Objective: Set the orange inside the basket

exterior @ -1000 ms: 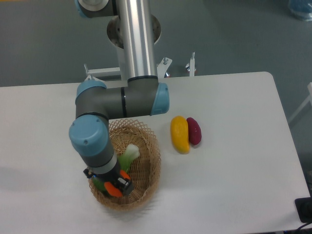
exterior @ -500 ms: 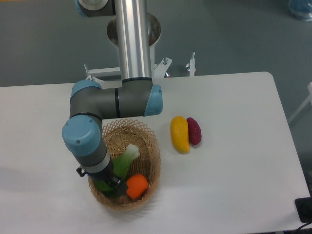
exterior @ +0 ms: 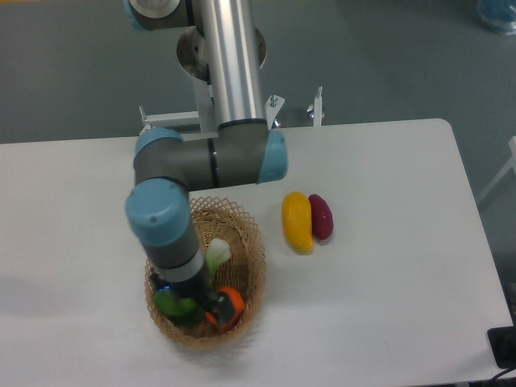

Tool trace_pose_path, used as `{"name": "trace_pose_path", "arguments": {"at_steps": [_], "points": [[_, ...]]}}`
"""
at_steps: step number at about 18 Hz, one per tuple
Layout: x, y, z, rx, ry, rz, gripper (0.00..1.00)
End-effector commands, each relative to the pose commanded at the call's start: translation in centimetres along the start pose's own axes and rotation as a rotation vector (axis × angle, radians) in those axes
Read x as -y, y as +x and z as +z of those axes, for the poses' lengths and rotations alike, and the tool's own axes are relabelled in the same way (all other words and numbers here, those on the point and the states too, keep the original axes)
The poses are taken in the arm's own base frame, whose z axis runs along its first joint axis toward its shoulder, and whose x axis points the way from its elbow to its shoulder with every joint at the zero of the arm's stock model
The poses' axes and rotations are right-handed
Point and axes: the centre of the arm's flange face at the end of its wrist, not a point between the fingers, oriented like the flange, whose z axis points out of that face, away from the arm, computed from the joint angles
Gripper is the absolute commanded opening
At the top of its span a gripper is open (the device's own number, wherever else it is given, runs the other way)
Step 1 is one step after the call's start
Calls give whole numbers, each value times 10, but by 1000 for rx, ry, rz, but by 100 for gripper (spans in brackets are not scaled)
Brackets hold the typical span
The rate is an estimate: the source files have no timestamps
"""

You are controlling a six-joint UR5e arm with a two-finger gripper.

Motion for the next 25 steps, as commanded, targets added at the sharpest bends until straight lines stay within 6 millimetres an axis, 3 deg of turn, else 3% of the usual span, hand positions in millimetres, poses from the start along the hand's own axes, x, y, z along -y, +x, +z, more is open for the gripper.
{"name": "trace_pose_path", "arguments": {"at_steps": [1, 6, 8, 9, 12, 19, 25], "points": [[-10, -21, -3, 13, 2, -26, 100], [-47, -76, 1, 31, -13, -107, 100], [-71, -108, 0, 44, -22, -100, 100], [-93, -130, -3, 42, -31, -67, 100], [-135, -161, 6, 25, -57, 4, 100], [-199, -203, 16, -28, -83, 98, 100], [-203, -196, 7, -32, -72, 192, 100]]}}
